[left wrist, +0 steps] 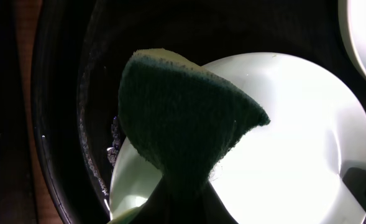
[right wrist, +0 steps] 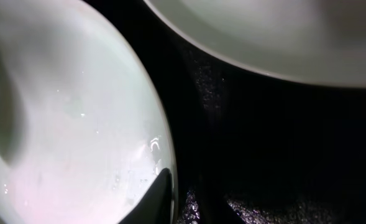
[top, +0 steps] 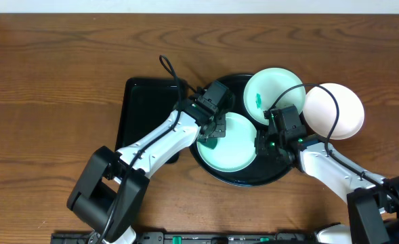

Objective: Clean dirty plates on tray and stack at the side
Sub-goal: 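Rub the green sponge over the pale green plate with the left gripper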

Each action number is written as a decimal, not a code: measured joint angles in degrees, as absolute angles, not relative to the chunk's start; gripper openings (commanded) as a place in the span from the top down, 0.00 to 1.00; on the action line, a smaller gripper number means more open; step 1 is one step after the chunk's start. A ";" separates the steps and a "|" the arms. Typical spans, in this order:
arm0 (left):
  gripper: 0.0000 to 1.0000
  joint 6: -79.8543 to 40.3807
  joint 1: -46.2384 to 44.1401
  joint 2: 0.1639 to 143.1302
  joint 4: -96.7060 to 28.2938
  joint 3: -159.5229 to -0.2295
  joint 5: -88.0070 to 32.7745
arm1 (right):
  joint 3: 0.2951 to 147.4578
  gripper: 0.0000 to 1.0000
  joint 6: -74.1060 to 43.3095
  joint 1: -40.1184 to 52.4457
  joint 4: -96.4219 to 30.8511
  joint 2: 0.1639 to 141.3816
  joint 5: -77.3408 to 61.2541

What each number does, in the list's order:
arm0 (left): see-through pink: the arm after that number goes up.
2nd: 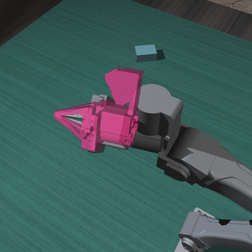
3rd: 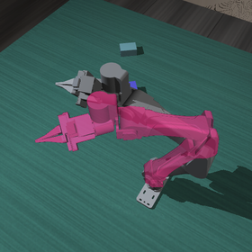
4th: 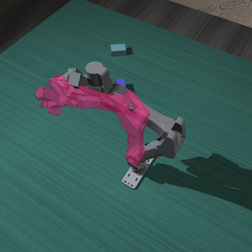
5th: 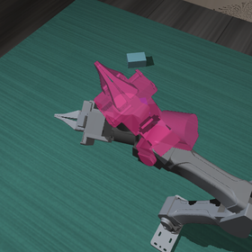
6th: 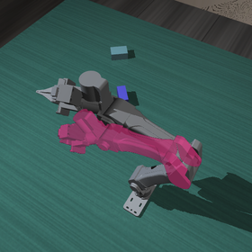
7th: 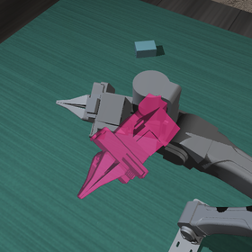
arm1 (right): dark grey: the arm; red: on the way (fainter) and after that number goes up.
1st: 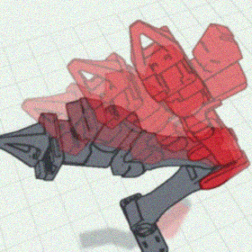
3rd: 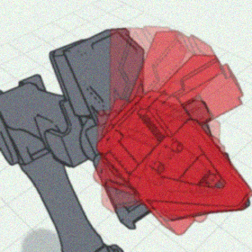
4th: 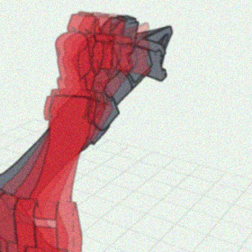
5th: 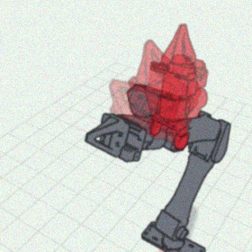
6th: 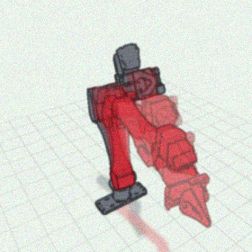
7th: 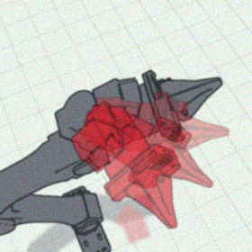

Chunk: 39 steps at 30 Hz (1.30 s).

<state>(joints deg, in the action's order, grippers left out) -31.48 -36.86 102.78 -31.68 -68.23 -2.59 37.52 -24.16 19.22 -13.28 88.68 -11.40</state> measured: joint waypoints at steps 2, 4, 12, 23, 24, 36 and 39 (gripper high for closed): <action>0.92 -31.48 -36.86 102.78 -31.68 -68.23 -2.59 | 37.54 0.99 -24.29 19.31 -13.17 88.66 -11.62; 0.92 -31.48 -36.86 102.78 -31.66 -68.23 -2.59 | 37.54 0.99 -24.32 19.31 -13.19 88.66 -11.60; 0.92 -31.48 -36.86 102.78 -31.62 -68.23 -2.59 | 37.54 0.99 -24.32 19.31 -13.17 88.66 -11.57; 0.92 -31.48 -36.86 102.83 -29.67 -68.20 -2.50 | 37.54 0.99 -24.32 19.31 -13.10 88.66 -11.60; 0.92 -31.46 -36.86 102.98 -29.58 -68.20 -2.33 | 37.54 0.99 -24.32 19.31 -13.10 88.66 -11.60; 0.92 -31.48 -36.95 106.85 -29.71 -68.16 -1.72 | 37.54 0.99 -24.32 19.31 -13.04 88.66 -11.60; 0.92 -31.46 -36.97 107.39 -29.71 -68.18 -1.69 | 37.54 0.99 -24.32 19.31 -13.04 88.66 -11.60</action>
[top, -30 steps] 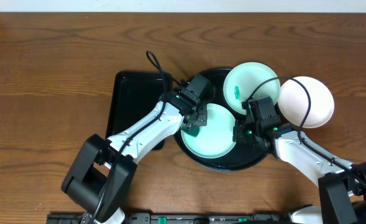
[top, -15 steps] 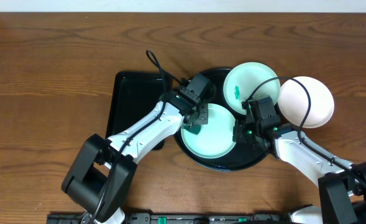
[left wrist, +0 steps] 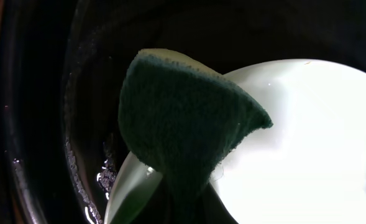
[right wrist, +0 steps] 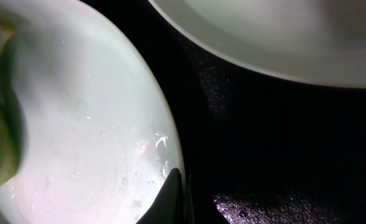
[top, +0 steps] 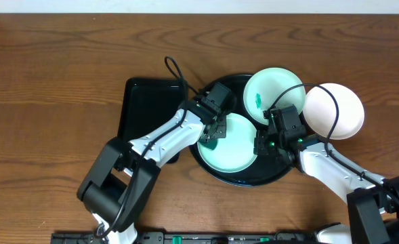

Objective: Clean dirty plates on tray and stack at the side
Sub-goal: 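Rub the green sponge over the pale green plate with the left gripper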

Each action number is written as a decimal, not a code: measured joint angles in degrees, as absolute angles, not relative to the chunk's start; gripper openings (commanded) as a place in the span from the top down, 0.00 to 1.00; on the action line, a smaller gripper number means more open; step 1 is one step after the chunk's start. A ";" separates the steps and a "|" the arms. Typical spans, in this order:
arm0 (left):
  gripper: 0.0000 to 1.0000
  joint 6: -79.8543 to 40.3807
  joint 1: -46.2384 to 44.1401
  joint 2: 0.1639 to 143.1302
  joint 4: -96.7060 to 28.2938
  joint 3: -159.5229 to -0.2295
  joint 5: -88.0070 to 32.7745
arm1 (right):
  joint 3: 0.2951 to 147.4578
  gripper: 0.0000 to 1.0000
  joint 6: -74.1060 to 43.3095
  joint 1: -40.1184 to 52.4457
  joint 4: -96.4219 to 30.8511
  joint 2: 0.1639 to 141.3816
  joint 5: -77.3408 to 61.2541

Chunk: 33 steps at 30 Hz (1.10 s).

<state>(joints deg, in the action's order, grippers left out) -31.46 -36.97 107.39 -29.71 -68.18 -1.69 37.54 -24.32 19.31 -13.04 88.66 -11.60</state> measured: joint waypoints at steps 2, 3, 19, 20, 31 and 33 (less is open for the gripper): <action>0.92 -31.46 -36.97 107.94 -29.67 -68.40 -1.69 | 37.54 0.99 -24.32 19.31 -13.02 88.66 -11.60; 0.92 -31.46 -36.97 108.22 -29.71 -68.53 -1.72 | 37.54 0.99 -24.32 19.31 -13.02 88.66 -11.60; 0.92 -30.96 -37.23 110.48 -29.95 -70.13 -4.84 | 37.54 0.99 -24.32 19.31 -13.02 88.66 -11.60; 0.92 -30.85 -37.17 110.48 -29.87 -70.13 -5.17 | 37.54 0.99 -24.32 19.31 -12.99 88.66 -11.60; 0.92 -29.78 -36.97 108.31 -30.20 -69.21 -9.56 | 37.54 0.99 -24.29 19.31 -12.93 88.66 -10.68; 0.92 -29.76 -37.15 106.96 -30.59 -68.62 -11.27 | 37.54 0.99 -24.29 19.31 -12.91 88.68 -10.63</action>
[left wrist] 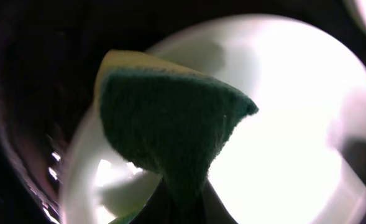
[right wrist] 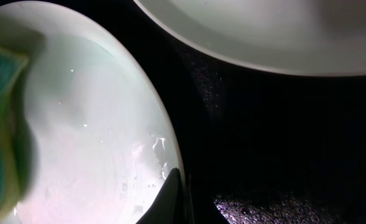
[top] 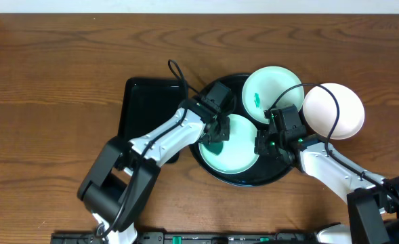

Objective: Clean dirty plates on tray and stack at the side
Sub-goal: 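Rub the green sponge over the pale green plate with the left gripper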

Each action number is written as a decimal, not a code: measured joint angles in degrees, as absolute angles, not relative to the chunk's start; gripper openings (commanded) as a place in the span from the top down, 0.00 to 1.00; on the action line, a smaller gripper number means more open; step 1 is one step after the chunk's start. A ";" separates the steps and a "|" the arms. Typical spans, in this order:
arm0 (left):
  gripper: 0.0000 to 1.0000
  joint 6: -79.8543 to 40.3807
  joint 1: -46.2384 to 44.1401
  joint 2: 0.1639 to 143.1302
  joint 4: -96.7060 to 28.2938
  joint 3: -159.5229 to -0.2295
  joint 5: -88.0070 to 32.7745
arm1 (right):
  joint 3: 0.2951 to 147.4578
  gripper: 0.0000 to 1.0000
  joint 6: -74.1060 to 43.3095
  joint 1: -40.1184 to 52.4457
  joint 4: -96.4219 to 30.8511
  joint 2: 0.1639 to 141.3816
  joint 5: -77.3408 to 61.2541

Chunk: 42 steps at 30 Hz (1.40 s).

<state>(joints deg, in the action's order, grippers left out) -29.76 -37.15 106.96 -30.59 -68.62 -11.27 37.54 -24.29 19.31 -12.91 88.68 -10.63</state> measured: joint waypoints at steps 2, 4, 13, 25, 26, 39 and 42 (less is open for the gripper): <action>0.92 -29.76 -37.67 105.60 -30.81 -68.16 -13.10 | 37.54 0.99 -24.29 19.31 -12.91 88.66 -10.63; 0.92 -29.76 -38.41 103.98 -31.07 -67.92 -14.57 | 37.54 0.99 -24.29 19.31 -12.91 88.66 -10.63; 0.92 -29.71 -38.89 100.33 -31.79 -67.92 -15.40 | 37.54 0.99 -24.29 19.31 -12.80 88.66 -10.72; 0.92 -29.67 -38.96 100.49 -34.41 -67.90 -6.72 | 37.54 0.99 -24.29 19.31 -12.62 88.66 -11.20; 0.92 -29.71 -38.96 100.66 -34.33 -67.90 -6.55 | 37.54 0.99 -24.32 19.31 -12.62 88.66 -11.27; 0.92 -30.22 -39.44 106.94 -34.00 -67.88 -5.80 | 37.54 0.99 -24.32 19.31 -12.60 88.66 -11.84; 0.92 -30.50 -40.01 107.31 -33.74 -67.88 -5.91 | 37.54 0.99 -24.29 19.31 -12.60 88.66 -11.86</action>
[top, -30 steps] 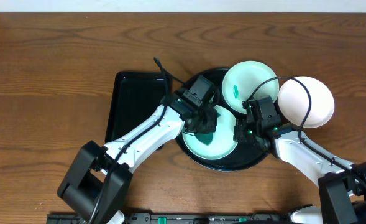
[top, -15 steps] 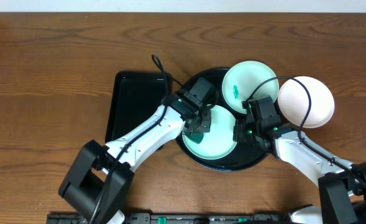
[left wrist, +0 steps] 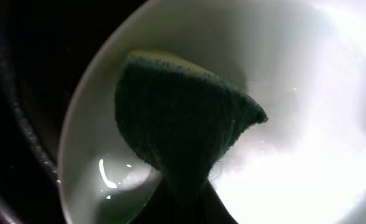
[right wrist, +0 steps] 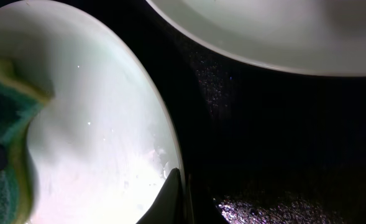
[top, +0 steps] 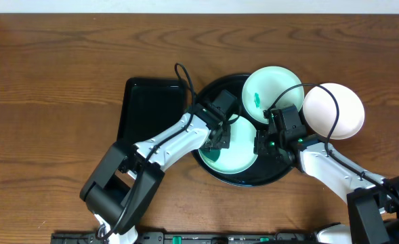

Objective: Clean dirty plates on tray and stack at the side
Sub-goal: 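Rub the green sponge over the pale green plate with the left gripper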

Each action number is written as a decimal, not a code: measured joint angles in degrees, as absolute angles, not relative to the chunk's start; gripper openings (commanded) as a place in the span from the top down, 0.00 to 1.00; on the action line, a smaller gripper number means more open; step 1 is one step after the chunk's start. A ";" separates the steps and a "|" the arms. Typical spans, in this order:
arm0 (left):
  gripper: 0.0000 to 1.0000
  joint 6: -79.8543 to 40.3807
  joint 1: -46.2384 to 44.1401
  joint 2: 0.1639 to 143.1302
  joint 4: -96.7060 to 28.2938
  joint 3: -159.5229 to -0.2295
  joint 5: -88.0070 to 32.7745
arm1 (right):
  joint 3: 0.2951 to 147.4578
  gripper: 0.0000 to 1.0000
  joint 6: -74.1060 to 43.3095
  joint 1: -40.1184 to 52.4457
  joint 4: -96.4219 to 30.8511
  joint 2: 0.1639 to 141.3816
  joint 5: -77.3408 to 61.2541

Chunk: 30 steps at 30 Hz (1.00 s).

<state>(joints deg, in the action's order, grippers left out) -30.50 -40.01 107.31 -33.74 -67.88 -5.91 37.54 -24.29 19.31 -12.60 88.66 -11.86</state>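
A wet white plate [top: 238, 154] lies in the round black tray [top: 216, 168]. My left gripper [top: 219, 137] is shut on a green and yellow sponge [left wrist: 181, 127], which presses on the left part of that plate [left wrist: 294, 130]. My right gripper [right wrist: 179, 194] is shut on the plate's right rim [right wrist: 164, 124], one finger inside and one outside. The sponge [right wrist: 2, 149] shows at the left of the right wrist view. A second plate [top: 272, 93] with a green smear rests on the tray's far right rim. One white plate [top: 334, 110] sits on the table to the right.
A black rectangular tray [top: 148, 112] lies left of the round one, partly under my left arm. Cables loop over both arms. The wooden table [top: 50, 81] stretches out to the left and behind.
My left gripper has moved the sponge from the far left part of the plate a little nearer and further in over the plate. The right gripper still grips the rim in the same place.
The sponge stood at the plate's left edge, partly over the black tray. Then it hung at the far left rim, then sat on the plate's far left part, and now lies deeper inside. My right gripper held the plate's right rim at every moment.
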 measured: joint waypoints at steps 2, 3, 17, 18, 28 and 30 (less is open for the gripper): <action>0.92 -30.68 -40.32 107.50 -33.39 -67.88 -6.48 | 37.54 0.99 -24.32 19.31 -12.60 88.68 -11.84; 0.92 -30.74 -40.40 107.53 -33.28 -67.88 -6.87 | 37.54 0.99 -24.29 19.31 -12.60 88.66 -11.84; 0.92 -31.29 -41.23 107.85 -30.59 -67.88 -18.00 | 37.54 0.99 -24.29 19.31 -12.60 88.68 -11.75; 0.92 -31.29 -41.12 107.63 -30.61 -67.88 -18.37 | 37.52 0.99 -24.29 19.31 -12.60 88.66 -11.73; 0.92 -31.29 -39.20 97.38 -30.79 -67.88 -15.29 | 37.54 0.99 -24.29 19.31 -12.58 88.66 -11.97; 0.92 -31.29 -39.16 96.92 -30.92 -67.88 -13.45 | 37.54 0.99 -24.29 19.31 -12.58 88.68 -11.99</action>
<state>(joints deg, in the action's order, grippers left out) -31.29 -39.16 96.92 -30.92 -67.88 -13.45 37.54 -24.29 19.31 -12.58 88.68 -11.99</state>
